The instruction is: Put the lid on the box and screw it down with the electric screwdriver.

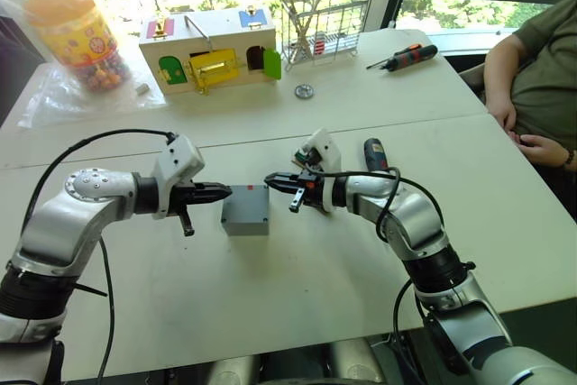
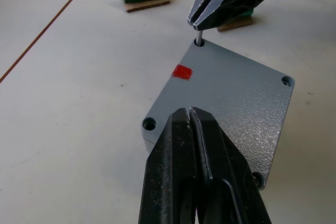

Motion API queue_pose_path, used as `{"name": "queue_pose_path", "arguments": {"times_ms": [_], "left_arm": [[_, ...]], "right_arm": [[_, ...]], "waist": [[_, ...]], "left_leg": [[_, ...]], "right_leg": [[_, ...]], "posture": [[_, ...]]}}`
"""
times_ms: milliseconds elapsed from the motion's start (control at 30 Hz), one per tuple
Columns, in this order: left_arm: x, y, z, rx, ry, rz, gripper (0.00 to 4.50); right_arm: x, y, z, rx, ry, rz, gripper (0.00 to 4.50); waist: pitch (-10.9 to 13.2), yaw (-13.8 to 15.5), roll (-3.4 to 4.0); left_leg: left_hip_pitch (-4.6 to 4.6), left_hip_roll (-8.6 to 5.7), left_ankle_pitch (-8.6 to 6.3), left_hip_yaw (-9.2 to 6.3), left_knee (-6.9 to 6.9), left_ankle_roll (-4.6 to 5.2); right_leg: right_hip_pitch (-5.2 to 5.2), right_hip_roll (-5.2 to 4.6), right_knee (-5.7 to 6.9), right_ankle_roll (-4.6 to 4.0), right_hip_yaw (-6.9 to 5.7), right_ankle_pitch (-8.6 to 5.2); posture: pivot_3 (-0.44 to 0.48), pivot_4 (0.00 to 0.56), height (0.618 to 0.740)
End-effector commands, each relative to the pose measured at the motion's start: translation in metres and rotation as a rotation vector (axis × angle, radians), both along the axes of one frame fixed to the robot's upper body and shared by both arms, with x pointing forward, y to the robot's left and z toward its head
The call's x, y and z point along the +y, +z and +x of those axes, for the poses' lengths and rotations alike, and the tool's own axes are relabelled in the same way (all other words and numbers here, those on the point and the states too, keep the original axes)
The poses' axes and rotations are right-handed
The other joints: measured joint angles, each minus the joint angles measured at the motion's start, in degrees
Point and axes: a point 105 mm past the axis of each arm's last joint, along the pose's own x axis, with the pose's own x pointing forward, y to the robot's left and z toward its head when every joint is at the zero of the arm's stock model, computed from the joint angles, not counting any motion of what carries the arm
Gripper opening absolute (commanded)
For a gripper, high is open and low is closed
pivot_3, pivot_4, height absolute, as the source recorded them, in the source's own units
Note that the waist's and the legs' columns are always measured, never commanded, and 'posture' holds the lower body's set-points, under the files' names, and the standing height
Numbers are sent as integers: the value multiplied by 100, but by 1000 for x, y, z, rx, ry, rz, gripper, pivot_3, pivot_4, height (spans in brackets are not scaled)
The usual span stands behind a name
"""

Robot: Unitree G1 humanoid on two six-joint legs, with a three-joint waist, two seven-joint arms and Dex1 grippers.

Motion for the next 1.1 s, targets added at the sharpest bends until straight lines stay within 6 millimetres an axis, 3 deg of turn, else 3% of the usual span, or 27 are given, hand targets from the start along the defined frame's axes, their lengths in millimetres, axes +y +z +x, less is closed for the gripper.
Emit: {"name": "queue_pose_path", "arguments": {"times_ms": [33, 100, 267, 333, 500, 533, 633, 767, 967, 1100], "left_arm": [[-3, 9, 2, -50, -11, 1, 0], [-3, 9, 2, -51, -11, -1, 0], [-5, 7, 3, -52, -10, -8, 0], [-6, 7, 3, -53, -11, -12, 0], [-6, 10, 3, -57, -11, -28, 0], [-6, 14, 3, -63, -13, -41, 0], [-9, 30, 0, -82, -38, -86, 0], [-25, 41, -10, -105, -145, -84, 0], [-50, 44, -21, -136, -290, -53, 0], [-64, 47, -28, -167, -374, -34, 0]], "right_arm": [[5, 7, -2, -32, 22, 2, 287], [5, 8, -2, -36, 24, -1, 934], [5, 10, 0, -43, 20, -2, 3453], [4, 15, 0, -49, 19, 10, 4191], [-3, 41, -2, -63, 17, 81, 4191], [-11, 54, -1, -62, -5, 123, 4191], [-44, 85, -1, -31, -60, 155, 4191], [-101, 99, -7, 51, -126, -51, 4355], [-179, 86, 16, 350, -514, -258, 4355], [-195, 59, 4, 662, -536, -331, 4355]], "waist": [[0, 0, 0], [0, -1, 0], [0, -2, 0], [0, -4, 0], [0, 4, 0], [0, 5, 0], [1, 33, 1], [1, 150, 1], [2, 130, 2], [3, 149, 2]], "left_leg": [[0, 0, 0, 0, 0, 0], [0, 0, 0, 0, 0, 0], [0, 0, 0, 0, 0, 0], [0, 0, 0, 0, 0, 0], [0, 0, 0, 0, 0, 0], [0, 0, 0, 0, 0, 0], [-1, 0, 0, 0, 1, 0], [-2, -5, -2, 2, 5, 3], [3, 4, -5, 17, 2, 9], [-2, 4, -6, 21, -3, 10]], "right_leg": [[0, 0, 0, 0, 0, 0], [0, 0, 0, 0, 0, 0], [0, 0, 0, 0, 0, 0], [0, 0, 0, 0, 0, 0], [0, 0, 0, 0, 0, 0], [0, -1, 0, 0, 0, 0], [1, -2, -1, 0, 0, 0], [8, -8, -12, 0, -1, 0], [8, -14, -11, 0, 11, 0], [4, -17, -19, 0, 11, 0]], "posture": [[0, 150, 740], [0, 150, 740], [0, 150, 740], [0, 150, 740], [0, 150, 740], [0, 150, 740], [0, 150, 740], [0, 150, 740], [0, 150, 740], [0, 150, 740]]}}
